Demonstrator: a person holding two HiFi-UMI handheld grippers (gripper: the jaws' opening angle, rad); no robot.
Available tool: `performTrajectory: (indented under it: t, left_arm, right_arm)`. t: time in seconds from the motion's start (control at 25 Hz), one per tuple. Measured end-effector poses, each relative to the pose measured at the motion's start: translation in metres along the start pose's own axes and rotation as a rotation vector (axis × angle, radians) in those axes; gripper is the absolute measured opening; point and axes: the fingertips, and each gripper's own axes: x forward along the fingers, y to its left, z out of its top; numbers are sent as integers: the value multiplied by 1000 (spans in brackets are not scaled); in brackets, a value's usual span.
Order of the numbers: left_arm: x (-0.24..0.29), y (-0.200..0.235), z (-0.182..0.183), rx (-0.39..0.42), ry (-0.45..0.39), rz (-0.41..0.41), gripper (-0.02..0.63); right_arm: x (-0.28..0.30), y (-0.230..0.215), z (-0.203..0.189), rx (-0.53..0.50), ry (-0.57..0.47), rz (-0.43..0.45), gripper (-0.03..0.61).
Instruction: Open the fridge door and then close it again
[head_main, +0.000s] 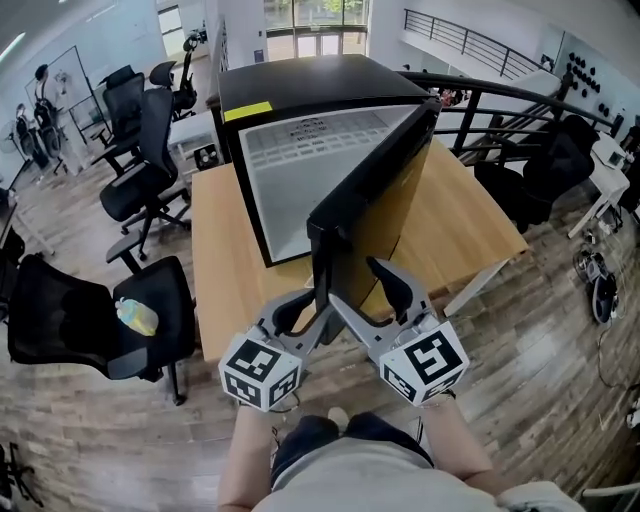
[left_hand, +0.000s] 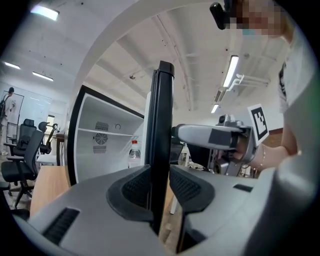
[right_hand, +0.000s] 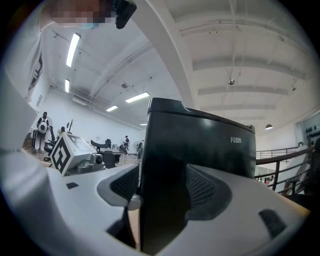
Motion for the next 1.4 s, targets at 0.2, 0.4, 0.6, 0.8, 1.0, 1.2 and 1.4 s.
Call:
performTrajectory:
  t: [0.2,0.4,0.6,0.8,1.0,1.2,1.4]
  left_arm:
    - [-2,-17,-2,16,19,-109,104]
    - [1,-37,-3,37,30,-185,79]
    - [10,-66,-5,62,44,-272,63]
    - [23,-96,-7,80,57,-362,60]
    - [36,-129,-7,104,66,-455,60]
    - [44,-145,-5,110,62,-516,58]
    - [49,-141,-4,86,65,-528,55]
  right_arm:
    - [-9,9,1,16,5,-70,281]
    - [-23,12,3,7,9,-161,276]
    - [-45,3,4,6,19,-279,244]
    - [-70,-13,1,10,40,-400,218]
    - [-97,-31,-2,15,58,-520,216]
    - [-125,-47,-5,36,57,-589,181]
    - [-159,-65,-10,63,52,-688,156]
